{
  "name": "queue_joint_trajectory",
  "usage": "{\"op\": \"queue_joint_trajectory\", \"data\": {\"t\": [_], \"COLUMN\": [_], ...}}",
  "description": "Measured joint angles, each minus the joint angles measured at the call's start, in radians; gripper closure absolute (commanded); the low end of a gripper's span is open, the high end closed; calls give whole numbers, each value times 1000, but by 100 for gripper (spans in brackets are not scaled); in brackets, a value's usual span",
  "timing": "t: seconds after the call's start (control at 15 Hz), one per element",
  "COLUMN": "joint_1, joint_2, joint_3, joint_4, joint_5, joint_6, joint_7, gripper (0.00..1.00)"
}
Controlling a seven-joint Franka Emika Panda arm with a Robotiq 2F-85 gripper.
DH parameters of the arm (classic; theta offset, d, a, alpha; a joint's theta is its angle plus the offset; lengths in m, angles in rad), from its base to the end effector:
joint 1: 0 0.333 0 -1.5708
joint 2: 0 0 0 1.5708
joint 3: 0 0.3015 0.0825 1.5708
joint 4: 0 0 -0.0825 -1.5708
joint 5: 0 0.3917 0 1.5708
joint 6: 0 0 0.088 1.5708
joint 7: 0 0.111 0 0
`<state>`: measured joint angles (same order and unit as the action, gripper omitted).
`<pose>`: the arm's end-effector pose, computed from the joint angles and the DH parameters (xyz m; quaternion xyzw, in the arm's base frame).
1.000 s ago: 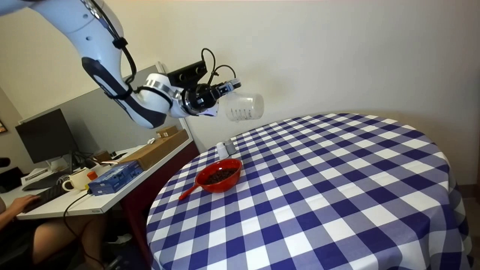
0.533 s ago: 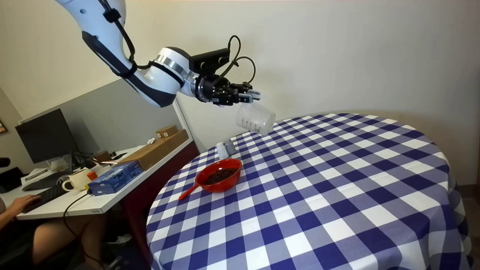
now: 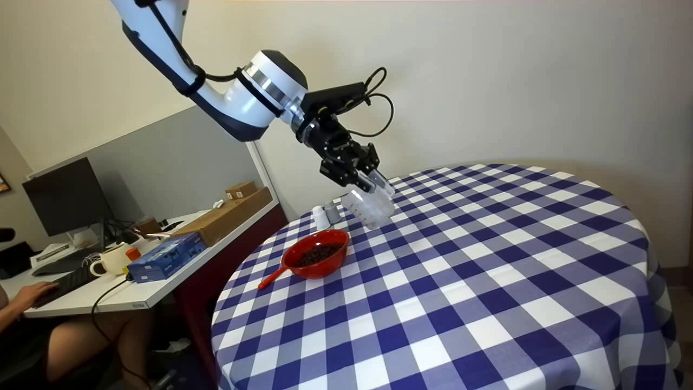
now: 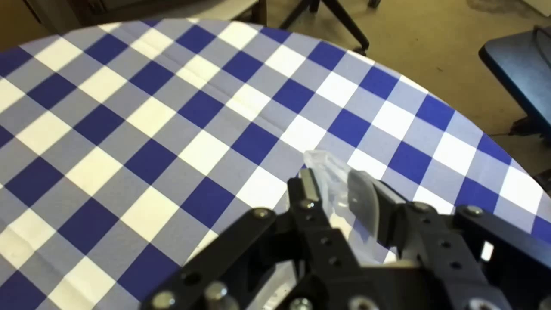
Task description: Pour the contents of the jug into the bowl
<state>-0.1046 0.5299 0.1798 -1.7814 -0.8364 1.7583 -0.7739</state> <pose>0.6085 -0.0286 0.2284 0.7437 0.5343 -0.3370 0.2186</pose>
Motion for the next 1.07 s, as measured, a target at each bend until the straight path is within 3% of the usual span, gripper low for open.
{"op": "queue_joint_trajectory", "data": {"t": [0.53,0.8,1.07], "joint_1": [-111,-148,-155], "joint_2": [-13,-30,-58], "joint_3": [-66,-106,-150], "joint_4": [-99,-137,-166], "joint_5": [388,527,571], "joint_6": [303,346,348], "joint_7": [-192,-282,-312], "gripper": [89,89,89]}}
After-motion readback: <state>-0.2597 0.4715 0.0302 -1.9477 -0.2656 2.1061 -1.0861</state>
